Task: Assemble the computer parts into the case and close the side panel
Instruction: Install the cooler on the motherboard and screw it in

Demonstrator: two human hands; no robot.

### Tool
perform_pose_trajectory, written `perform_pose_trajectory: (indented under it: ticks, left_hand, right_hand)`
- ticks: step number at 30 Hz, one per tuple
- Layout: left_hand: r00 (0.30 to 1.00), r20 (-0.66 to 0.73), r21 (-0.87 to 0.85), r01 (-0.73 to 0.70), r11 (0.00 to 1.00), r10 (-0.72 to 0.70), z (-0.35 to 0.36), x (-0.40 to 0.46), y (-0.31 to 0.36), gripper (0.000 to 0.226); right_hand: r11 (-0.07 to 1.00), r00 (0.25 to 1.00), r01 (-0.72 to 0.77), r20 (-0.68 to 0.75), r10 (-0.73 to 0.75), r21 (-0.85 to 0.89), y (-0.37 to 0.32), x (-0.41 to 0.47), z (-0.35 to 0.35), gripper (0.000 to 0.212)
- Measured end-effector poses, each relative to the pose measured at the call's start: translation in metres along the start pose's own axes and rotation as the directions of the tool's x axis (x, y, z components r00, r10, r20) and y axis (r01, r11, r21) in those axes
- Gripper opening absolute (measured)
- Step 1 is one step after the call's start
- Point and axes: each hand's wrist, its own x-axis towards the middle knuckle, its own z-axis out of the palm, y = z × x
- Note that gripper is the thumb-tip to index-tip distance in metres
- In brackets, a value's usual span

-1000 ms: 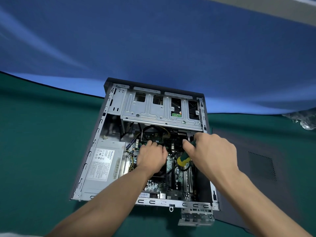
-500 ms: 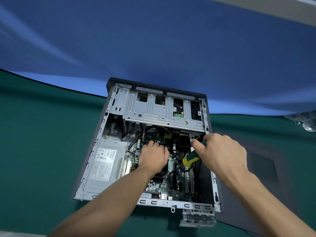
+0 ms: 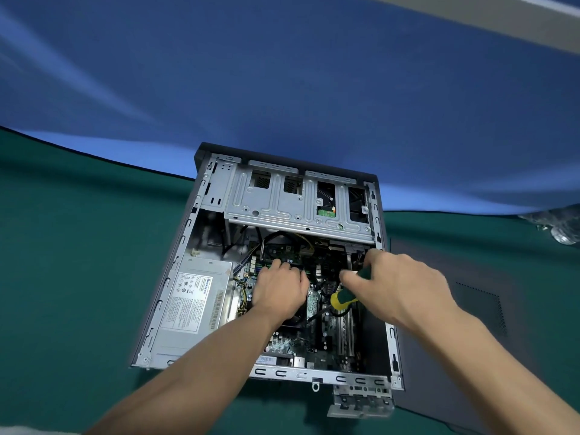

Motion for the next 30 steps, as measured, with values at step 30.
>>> perform_pose_trajectory:
  ticks: [30]
  left_hand:
    - [1.0, -0.022, 0.005, -0.002, 1.0, 0.002, -0.001, -0.001, 0.0, 0.05]
  right_hand:
    - [0.995, 0.995, 0.095, 0.019, -0.095, 0.006, -0.019, -0.006, -0.003, 0.028]
